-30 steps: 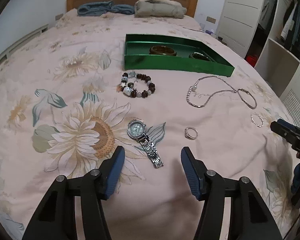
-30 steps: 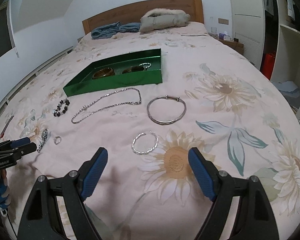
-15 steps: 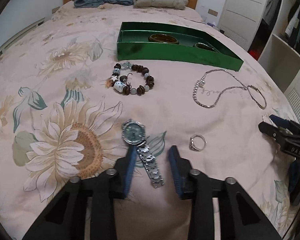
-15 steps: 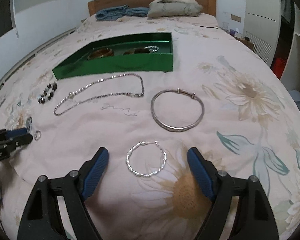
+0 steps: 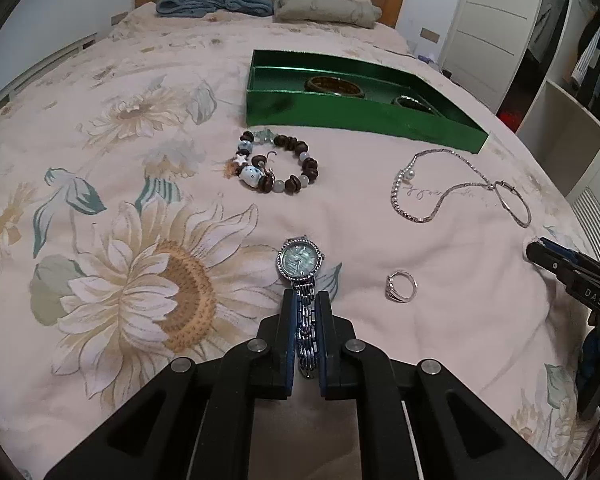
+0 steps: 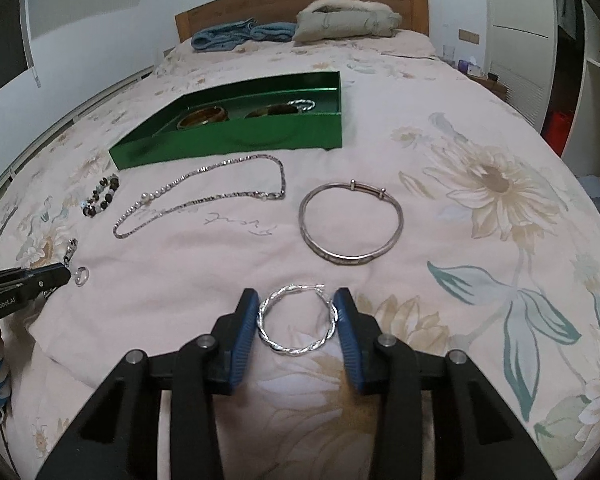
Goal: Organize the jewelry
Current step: 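Grasp the wristwatch with the left tool while the right tool grasps the second silver hoop, then carry the wristwatch and silver hoop into the green tray and release both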
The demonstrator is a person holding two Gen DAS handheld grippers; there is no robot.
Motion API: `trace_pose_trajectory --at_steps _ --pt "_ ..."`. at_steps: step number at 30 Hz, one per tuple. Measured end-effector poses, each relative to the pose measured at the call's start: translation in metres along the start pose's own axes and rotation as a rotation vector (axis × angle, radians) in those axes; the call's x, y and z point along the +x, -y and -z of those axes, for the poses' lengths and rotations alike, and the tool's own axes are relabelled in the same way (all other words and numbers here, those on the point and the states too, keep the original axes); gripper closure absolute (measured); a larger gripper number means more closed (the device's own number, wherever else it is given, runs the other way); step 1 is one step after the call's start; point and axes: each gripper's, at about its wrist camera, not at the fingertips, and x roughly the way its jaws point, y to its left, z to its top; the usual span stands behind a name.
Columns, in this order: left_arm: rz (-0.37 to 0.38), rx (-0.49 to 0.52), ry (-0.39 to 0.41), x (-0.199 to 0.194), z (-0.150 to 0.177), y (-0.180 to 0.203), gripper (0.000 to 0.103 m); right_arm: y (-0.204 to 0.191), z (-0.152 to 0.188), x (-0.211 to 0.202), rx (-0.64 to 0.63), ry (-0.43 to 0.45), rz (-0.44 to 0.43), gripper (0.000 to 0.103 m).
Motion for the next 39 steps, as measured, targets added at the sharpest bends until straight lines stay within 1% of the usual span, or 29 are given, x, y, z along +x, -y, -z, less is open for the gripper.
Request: trace_pose_trajectory --at_steps 7,13,17,19,24,27,31,35,39 --pt "0.025 -0.013 0.042 -0.022 -0.005 0.0 0.095 -0.004 -0.002 -0.026 0.014 0.041 -0.007 0.066" --pt "0.069 -0.017 0.096 -0.046 -0.024 0.003 0.095 -0.015 -0.021 -0.052 0.008 0.096 -0.024 0.066" --pt "0.102 -0.032 0.133 -0.061 -0.048 0.002 0.095 -0.026 -0.045 -0.07 -0.002 0.149 -0.041 0.066" --pt "0.117 -0.042 0.151 -0.066 -0.066 0.002 0.095 -0.03 -0.058 -0.076 -0.007 0.171 -0.048 0.066" --pt "0.121 -0.048 0.186 -0.069 -0.117 0.005 0.095 -0.035 -0.104 -0.078 0.009 0.213 -0.075 0.066" --pt "0.116 -0.057 0.194 -0.062 -0.145 0.005 0.095 -0.036 -0.133 -0.07 0.02 0.233 -0.078 0.066" --pt "0.093 -0.059 0.174 -0.038 -0.173 0.004 0.095 -0.04 -0.164 -0.04 0.023 0.236 -0.068 0.066" --pt "0.066 -0.061 0.136 -0.003 -0.196 0.003 0.095 -0.039 -0.178 0.008 0.033 0.189 -0.065 0.066" --pt "0.01 -0.056 0.097 0.041 -0.224 0.0 0.095 -0.036 -0.188 0.061 0.044 0.121 -0.061 0.066"
